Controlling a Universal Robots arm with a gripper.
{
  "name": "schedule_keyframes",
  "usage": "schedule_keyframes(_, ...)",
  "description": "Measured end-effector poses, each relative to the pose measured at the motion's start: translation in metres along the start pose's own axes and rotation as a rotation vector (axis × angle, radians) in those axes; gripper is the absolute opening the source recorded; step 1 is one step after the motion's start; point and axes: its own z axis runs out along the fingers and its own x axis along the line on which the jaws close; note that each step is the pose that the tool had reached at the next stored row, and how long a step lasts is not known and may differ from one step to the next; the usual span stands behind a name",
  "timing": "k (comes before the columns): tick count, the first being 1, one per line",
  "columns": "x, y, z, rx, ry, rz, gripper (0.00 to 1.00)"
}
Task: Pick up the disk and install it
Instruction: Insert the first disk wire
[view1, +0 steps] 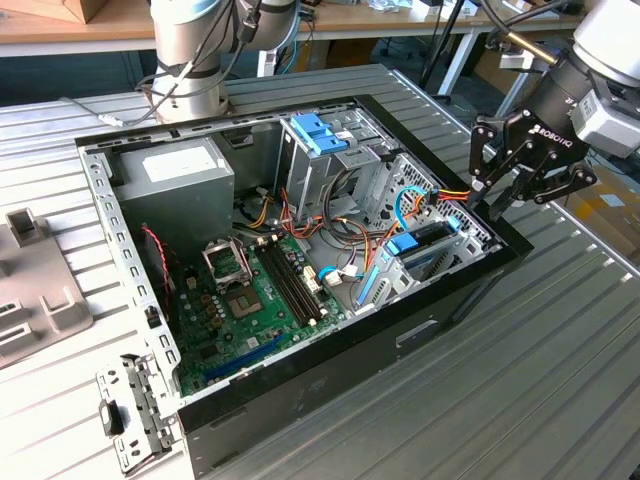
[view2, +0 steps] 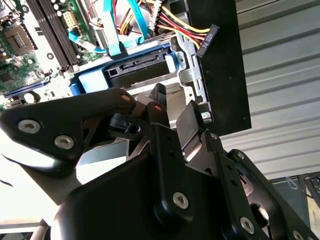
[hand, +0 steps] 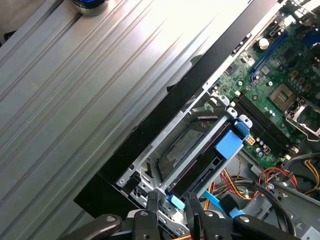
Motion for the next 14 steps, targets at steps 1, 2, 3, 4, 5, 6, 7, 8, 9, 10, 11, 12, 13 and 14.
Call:
schedule_keyframes(1,0.001,-0.0014,0.0004,0.0,0.0,0.0,0.36)
schedule_keyframes(2,0.0016,-0.0023,0.0006,0.0,0.0,0.0,0.36)
schedule_keyframes(3,0.002,-0.0029,0.0008,0.0,0.0,0.0,0.36)
schedule_keyframes(4,0.0028,-0.0042,0.0014,0.0001,-0.0001,0.0,0.36)
schedule_keyframes(5,0.0032,-0.0049,0.0017,0.0001,-0.0001,0.0,0.36)
schedule_keyframes(6,0.0037,-0.0056,0.0019,0.0,0.0,0.0,0.36)
schedule_keyframes(7,0.0042,-0.0063,0.0021,0.0,0.0001,0.0,0.36)
schedule_keyframes(8,0.0046,-0.0069,0.0022,-0.0001,0.0,0.0,0.36)
schedule_keyframes(9,0.0069,-0.0102,0.0033,0.0,0.0,0.0,0.36)
schedule_keyframes(10,0.0101,-0.0144,0.0048,0.0,0.0,0.0,0.36)
schedule_keyframes(11,0.013,-0.0181,0.0065,0.0,-0.0001,0.0,0.36)
schedule_keyframes(12,0.0145,-0.0199,0.0073,0.0,0.0,0.0,0.36)
schedule_keyframes(13,0.0149,-0.0203,0.0075,0.0,0.0,-0.001,0.36)
schedule_keyframes(14,0.0153,-0.0208,0.0078,0.0,-0.0001,-0.001,0.36)
